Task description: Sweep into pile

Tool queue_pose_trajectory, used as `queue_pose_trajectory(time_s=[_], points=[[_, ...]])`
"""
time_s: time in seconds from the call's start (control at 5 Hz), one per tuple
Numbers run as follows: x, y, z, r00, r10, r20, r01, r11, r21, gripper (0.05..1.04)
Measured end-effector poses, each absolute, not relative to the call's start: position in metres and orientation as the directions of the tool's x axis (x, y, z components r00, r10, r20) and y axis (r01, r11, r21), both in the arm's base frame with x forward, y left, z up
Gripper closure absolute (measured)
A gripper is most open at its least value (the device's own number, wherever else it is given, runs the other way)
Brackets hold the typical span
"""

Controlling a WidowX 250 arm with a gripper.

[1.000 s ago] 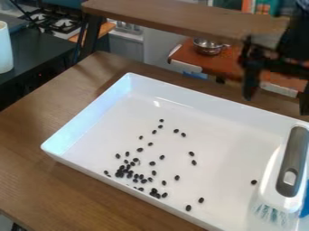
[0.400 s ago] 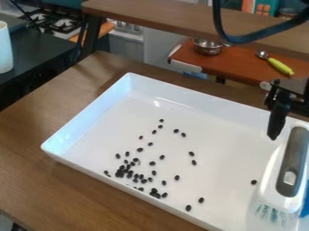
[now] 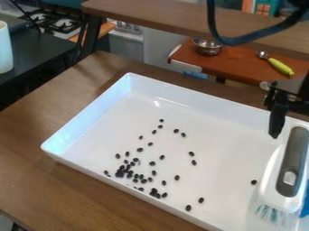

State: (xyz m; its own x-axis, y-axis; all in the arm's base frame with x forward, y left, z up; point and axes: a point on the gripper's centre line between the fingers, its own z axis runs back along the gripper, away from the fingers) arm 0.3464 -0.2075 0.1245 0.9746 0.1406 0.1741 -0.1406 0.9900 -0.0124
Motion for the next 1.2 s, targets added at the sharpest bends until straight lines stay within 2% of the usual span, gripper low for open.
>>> queue_pose_trajectory(time_s=[0.6, 0.8, 1.0, 1.2], points=[[0.351, -0.207, 0.083, 0.975, 0.186, 0.122, -0.193, 0.98, 0.046, 0.075], [0.351, -0.209, 0.073, 0.974, 0.19, 0.121, -0.199, 0.978, 0.069, 0.107], [0.348, -0.209, 0.069, 0.975, 0.19, 0.117, -0.199, 0.977, 0.071, 0.405], [0.341, -0.204, 0.069, 0.977, 0.18, 0.116, -0.189, 0.979, 0.076, 0.582]])
